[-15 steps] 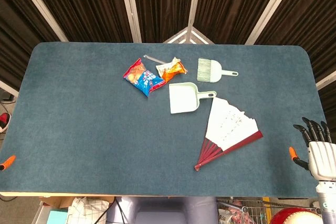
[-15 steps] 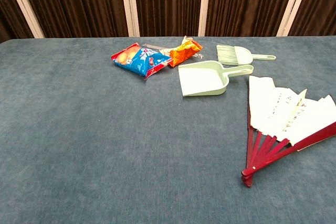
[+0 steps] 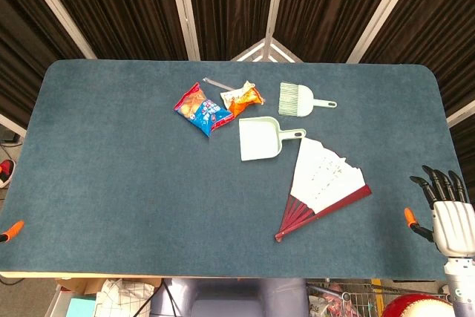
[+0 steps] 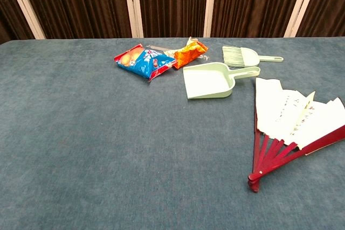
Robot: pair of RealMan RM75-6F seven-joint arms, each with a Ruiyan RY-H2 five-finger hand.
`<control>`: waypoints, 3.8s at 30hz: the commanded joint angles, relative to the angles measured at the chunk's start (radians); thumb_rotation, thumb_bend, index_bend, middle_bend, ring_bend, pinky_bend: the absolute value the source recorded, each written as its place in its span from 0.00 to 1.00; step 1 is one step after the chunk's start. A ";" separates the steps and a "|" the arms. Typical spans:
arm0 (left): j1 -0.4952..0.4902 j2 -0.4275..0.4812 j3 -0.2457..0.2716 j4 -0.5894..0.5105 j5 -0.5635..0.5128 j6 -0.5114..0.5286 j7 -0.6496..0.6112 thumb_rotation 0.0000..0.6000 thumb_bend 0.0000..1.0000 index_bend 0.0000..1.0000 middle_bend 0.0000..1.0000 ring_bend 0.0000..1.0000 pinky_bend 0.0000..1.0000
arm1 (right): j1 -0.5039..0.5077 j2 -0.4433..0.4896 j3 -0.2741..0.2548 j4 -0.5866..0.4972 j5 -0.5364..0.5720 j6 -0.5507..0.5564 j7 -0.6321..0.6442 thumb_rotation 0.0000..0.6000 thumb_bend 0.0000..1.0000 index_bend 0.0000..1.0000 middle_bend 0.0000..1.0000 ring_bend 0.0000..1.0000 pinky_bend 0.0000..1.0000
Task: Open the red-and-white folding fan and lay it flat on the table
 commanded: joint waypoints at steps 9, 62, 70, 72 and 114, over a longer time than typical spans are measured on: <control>-0.003 -0.008 0.002 0.002 0.013 -0.001 -0.011 1.00 0.16 0.00 0.00 0.00 0.00 | 0.028 -0.040 -0.035 0.090 -0.117 -0.008 0.095 1.00 0.36 0.29 0.12 0.11 0.04; -0.048 -0.054 -0.033 -0.014 -0.113 -0.082 0.113 1.00 0.16 0.00 0.00 0.00 0.00 | 0.194 -0.312 -0.127 0.378 -0.232 -0.279 -0.023 1.00 0.36 0.37 0.12 0.11 0.04; -0.054 -0.060 -0.034 -0.016 -0.121 -0.089 0.132 1.00 0.16 0.00 0.00 0.00 0.00 | 0.202 -0.325 -0.127 0.370 -0.219 -0.288 -0.026 1.00 0.36 0.37 0.12 0.11 0.04; -0.054 -0.060 -0.034 -0.016 -0.121 -0.089 0.134 1.00 0.16 0.00 0.00 0.00 0.00 | 0.205 -0.329 -0.129 0.373 -0.218 -0.295 -0.033 1.00 0.36 0.37 0.12 0.11 0.04; -0.068 -0.065 -0.034 -0.014 -0.136 -0.111 0.143 1.00 0.16 0.00 0.00 0.00 0.00 | 0.267 -0.399 -0.126 0.374 -0.199 -0.335 -0.093 1.00 0.36 0.54 0.12 0.13 0.04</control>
